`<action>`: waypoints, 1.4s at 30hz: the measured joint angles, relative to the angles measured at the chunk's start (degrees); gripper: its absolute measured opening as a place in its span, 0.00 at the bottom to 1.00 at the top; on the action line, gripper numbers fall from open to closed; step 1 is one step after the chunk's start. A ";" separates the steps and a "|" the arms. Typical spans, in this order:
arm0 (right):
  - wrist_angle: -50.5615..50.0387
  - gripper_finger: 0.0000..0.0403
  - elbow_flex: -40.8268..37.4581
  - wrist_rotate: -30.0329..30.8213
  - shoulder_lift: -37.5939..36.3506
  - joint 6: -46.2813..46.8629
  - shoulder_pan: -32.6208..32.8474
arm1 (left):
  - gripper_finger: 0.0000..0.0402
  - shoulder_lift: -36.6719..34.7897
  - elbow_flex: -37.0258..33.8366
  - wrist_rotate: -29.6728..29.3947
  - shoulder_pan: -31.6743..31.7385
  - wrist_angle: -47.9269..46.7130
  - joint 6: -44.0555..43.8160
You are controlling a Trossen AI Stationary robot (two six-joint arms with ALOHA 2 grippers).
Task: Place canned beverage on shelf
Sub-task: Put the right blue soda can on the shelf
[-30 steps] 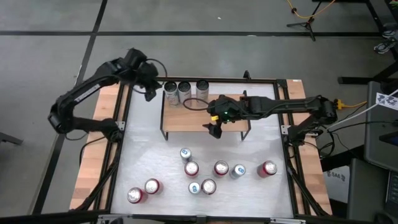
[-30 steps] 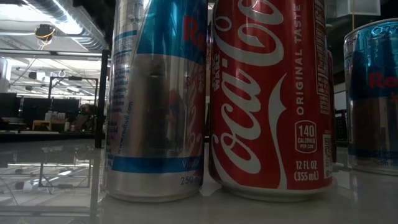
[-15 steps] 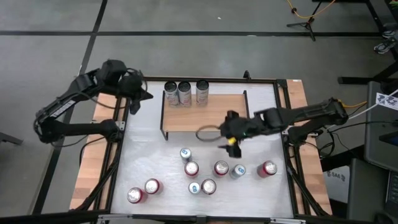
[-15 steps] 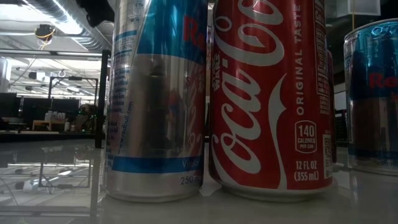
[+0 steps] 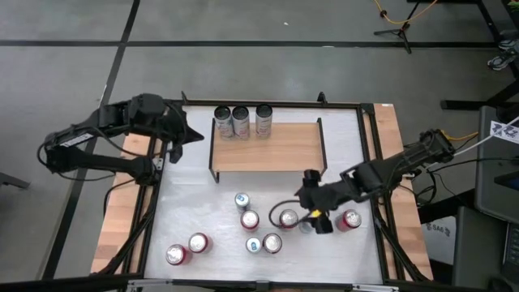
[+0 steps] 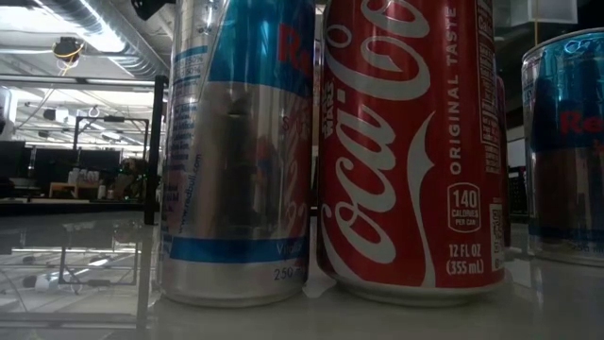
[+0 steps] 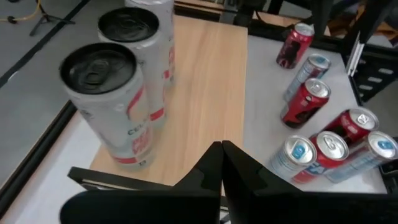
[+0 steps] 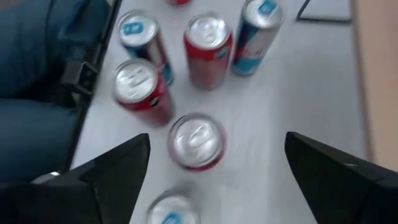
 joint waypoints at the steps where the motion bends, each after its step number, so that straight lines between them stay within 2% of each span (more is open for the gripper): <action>1: -0.84 0.91 0.00 0.17 0.00 1.78 0.87 | 0.00 0.21 0.00 -0.96 -0.91 -0.01 -0.56; 10: -9.85 0.91 -0.04 7.09 0.02 18.90 8.88 | 0.00 2.17 0.00 -5.11 -6.48 -0.01 -1.15; 19: -10.72 0.91 -0.05 17.76 2.13 26.49 15.84 | 0.00 5.01 0.00 -5.22 -9.18 0.80 -1.06; 28: -14.41 0.91 -0.11 18.03 8.40 31.00 16.61 | 0.00 7.84 0.00 -6.31 -11.55 1.83 -0.98; 42: -14.87 0.91 -0.11 17.55 13.45 31.16 16.52 | 0.00 9.26 0.00 -6.84 -14.27 2.53 -0.97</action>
